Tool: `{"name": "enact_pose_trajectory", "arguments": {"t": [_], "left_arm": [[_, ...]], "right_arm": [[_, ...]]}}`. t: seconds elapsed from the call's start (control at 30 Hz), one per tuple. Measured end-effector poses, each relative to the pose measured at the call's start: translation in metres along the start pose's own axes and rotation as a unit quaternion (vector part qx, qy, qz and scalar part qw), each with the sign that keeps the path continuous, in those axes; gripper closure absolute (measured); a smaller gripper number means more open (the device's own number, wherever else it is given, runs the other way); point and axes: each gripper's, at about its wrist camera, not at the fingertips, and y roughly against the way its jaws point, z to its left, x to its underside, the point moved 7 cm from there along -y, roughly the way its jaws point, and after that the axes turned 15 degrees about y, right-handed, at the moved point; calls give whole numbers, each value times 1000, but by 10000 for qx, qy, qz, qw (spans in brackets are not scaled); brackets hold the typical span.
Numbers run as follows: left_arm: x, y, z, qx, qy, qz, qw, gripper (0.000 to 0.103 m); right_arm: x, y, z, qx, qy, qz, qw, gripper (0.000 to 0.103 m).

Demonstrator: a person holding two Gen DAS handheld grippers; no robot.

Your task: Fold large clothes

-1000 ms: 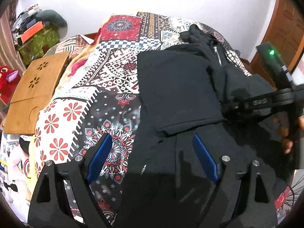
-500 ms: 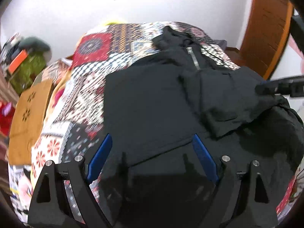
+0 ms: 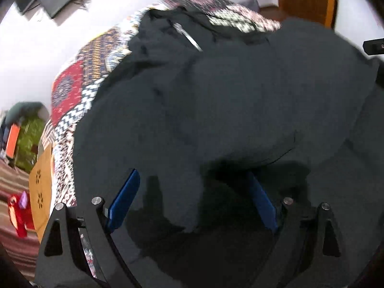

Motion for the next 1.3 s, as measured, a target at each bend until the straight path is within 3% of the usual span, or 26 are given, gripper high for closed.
{"name": "enact_pose_trajectory", "arguments": {"t": [0.17,0.3,0.43,0.53,0.57,0.63,0.77,1.0,1.07,1.2,1.3], "left_arm": [[-10,-12,-11,-10,-82,-69,9999,3],[-19,-18,-3,80,250,-17,9997,2],[-23,-9,23,-304,614,-270,9973,2],[-20,4,51,-388,976,-398,9937,2],[-18,7,62,-346,1159,-406,9918,2],[-12,15,84,98,1697,-295,9850,2],[2,20,103,871,2462,18,9653,2],[19,35,118,1240,2954,-43,9473,2],[24,38,129,1138,3069,-108,9448,2],[41,38,163,289,3102,-205,9500,2],[57,33,179,-71,2971,-61,9548,2]], "right_arm": [[9,-11,-4,11,-108,-99,9999,38],[15,-13,-14,-160,-312,-156,9993,36],[18,-12,-15,-230,-375,-191,9989,35],[18,-13,-15,-198,-351,-193,9990,35],[18,-13,-14,-191,-328,-194,9991,35],[18,-14,-11,-241,-280,-194,9991,34],[18,-14,-5,-95,-48,-264,9996,29],[17,-14,-6,90,49,-243,9997,29],[16,-14,-6,147,50,-222,9996,29],[15,-11,-5,273,83,-203,9994,29],[14,-10,-3,334,113,-164,9992,29]]}}
